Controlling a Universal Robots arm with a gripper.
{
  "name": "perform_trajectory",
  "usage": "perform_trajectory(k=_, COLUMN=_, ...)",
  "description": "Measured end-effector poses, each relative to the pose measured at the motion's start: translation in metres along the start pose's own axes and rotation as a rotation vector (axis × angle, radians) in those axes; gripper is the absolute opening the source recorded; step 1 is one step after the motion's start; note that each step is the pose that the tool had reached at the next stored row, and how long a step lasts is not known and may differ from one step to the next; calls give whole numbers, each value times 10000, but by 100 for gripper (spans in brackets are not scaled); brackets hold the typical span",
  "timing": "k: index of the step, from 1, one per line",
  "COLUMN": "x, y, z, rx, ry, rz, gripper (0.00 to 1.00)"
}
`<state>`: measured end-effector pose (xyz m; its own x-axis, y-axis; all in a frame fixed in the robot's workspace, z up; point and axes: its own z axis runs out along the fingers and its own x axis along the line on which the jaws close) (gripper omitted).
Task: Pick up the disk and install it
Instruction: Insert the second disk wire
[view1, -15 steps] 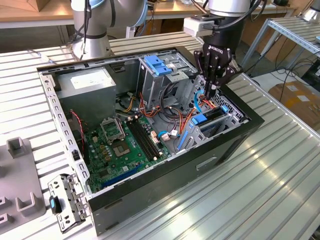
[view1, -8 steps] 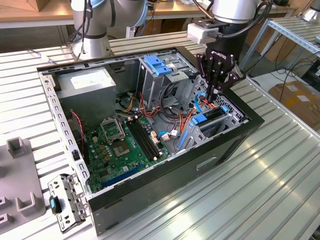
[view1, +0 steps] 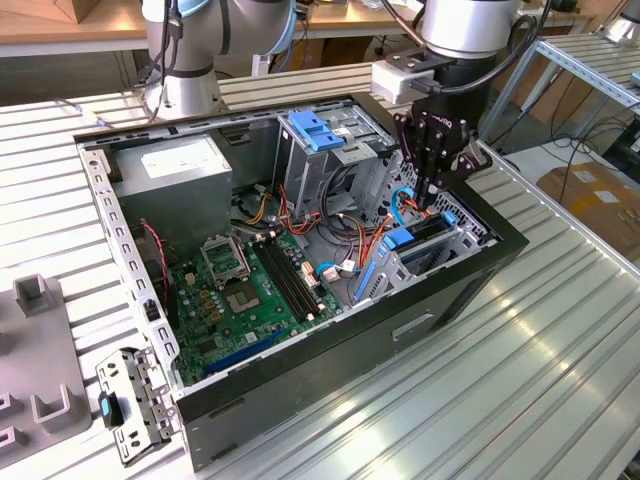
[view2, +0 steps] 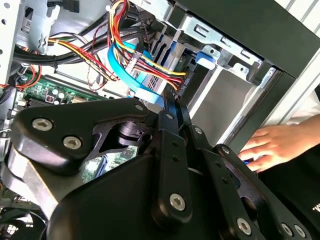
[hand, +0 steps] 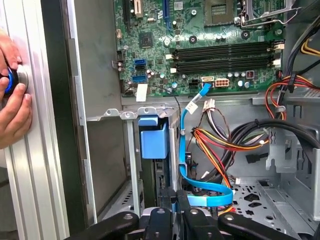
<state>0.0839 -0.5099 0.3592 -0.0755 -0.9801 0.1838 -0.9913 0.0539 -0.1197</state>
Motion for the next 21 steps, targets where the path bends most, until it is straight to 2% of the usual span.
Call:
perform_trajectory(k=2, x=23, y=30, z=15, rx=80, ry=-58, rz=7, gripper=16)
perform_trajectory(k=5, x=46, y=54, z=29, rx=158, ry=-110, rz=12, gripper=16)
perform_trajectory(k=6, x=72, y=82, z=44, rx=250, ry=-152, rz=26, gripper=16)
perform_trajectory(k=9, x=123, y=115, z=65, rx=368, ry=-206, rz=53, gripper=16)
perform_trajectory(k=10, x=146, y=126, z=73, rx=420, ry=-240, rz=68, gripper=16)
perform_trajectory(k=11, x=168, y=126, z=86, rx=465, ry=-360, rz=92, gripper=16)
perform_trajectory(k=13, x=190, y=126, z=98, rx=486, ry=-471, rz=113, gripper=16)
perform_trajectory(k=17, x=192, y=126, z=103, rx=476, ry=-598, rz=130, gripper=16)
perform_trajectory(k=19, x=191, y=120, z=107, rx=473, ry=-649, rz=135, gripper=16)
perform_trajectory(k=21, x=194, y=118, z=109, rx=471, ry=-655, rz=138, gripper=16)
